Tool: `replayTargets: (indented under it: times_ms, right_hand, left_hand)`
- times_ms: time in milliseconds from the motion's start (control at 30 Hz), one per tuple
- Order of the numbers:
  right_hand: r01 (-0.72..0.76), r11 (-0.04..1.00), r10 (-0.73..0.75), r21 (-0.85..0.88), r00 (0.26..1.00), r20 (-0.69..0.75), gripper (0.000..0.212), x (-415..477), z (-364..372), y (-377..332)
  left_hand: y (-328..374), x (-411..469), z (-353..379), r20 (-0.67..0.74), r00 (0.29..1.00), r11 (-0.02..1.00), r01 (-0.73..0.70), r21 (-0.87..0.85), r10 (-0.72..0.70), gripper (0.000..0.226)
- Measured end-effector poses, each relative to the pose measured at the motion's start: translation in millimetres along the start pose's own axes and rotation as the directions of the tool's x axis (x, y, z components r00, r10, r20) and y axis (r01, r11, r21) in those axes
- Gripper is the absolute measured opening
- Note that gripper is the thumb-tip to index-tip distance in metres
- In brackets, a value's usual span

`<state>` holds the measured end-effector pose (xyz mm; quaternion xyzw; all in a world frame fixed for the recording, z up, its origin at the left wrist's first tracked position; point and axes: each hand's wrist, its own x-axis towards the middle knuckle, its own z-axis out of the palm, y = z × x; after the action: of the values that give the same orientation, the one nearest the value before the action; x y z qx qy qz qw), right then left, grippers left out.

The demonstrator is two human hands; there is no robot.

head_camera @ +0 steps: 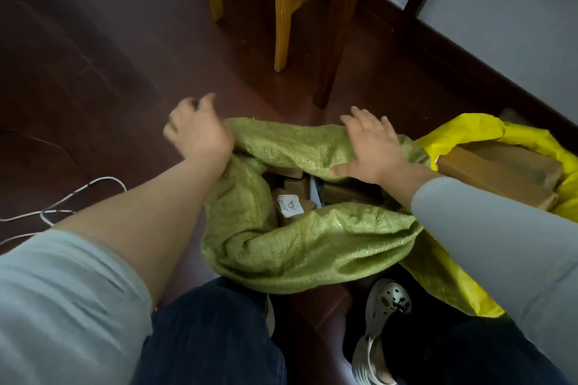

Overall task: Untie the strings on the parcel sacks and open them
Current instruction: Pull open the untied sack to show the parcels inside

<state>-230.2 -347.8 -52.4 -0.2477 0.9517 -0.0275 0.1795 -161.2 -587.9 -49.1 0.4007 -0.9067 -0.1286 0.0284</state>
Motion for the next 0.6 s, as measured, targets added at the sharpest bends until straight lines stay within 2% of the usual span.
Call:
replayTargets:
  times_ms: [67,133,200,233,267,300,333,400,433,500,567,600]
  right_hand:
    - [0.021,0.999,-0.017,-0.048,0.996,0.089,0.124,8,8,-14]
    - [0.008,0.997,0.005,-0.079,0.987,0.162,0.132,17,19,-19]
    - [-0.027,0.994,0.048,-0.103,0.977,0.207,0.118,26,26,-19]
    - [-0.049,0.995,0.067,-0.091,0.976,0.209,0.096,29,28,-16]
    - [-0.085,0.996,0.088,-0.024,0.977,0.193,0.068,33,29,-13]
    - [-0.138,0.981,0.117,0.137,0.982,0.151,0.046,37,28,-8]
    - [-0.201,0.915,0.161,0.350,0.977,0.140,0.033,41,24,-3]
    - [-0.303,0.664,0.220,0.684,0.953,0.209,0.020,44,10,9]
    - [-0.317,0.568,0.229,0.760,0.947,0.225,0.016,44,1,17]
    - [-0.324,0.440,0.226,0.837,0.943,0.246,0.023,47,-12,34]
    - [-0.346,0.399,0.209,0.849,0.936,0.284,0.034,52,-20,46]
    - [-0.364,0.404,0.190,0.839,0.931,0.313,0.036,54,-23,49]
  left_hand:
    - [16,-7,-3,0.070,0.945,0.947,-0.321,-0.004,0.320,0.054]
    - [27,-17,1,0.246,0.856,0.879,-0.476,0.027,0.456,0.087]
    - [28,-23,12,0.388,0.791,0.826,-0.551,0.118,0.473,0.115]
    - [27,-24,18,0.419,0.782,0.812,-0.563,0.155,0.462,0.122]
    - [26,-23,24,0.435,0.786,0.811,-0.555,0.185,0.438,0.125]
    - [26,-21,29,0.446,0.798,0.819,-0.533,0.211,0.405,0.126]
    - [27,-18,33,0.450,0.815,0.836,-0.500,0.226,0.365,0.123]
    - [33,-10,36,0.464,0.840,0.897,-0.402,0.185,0.281,0.105]
    - [36,-5,39,0.471,0.846,0.931,-0.344,0.122,0.250,0.089]
    - [43,6,42,0.517,0.830,0.976,-0.208,-0.058,0.208,0.067]
    - [50,16,45,0.589,0.784,0.959,-0.031,-0.281,0.197,0.066]
    - [54,19,44,0.631,0.752,0.942,0.042,-0.333,0.189,0.068]
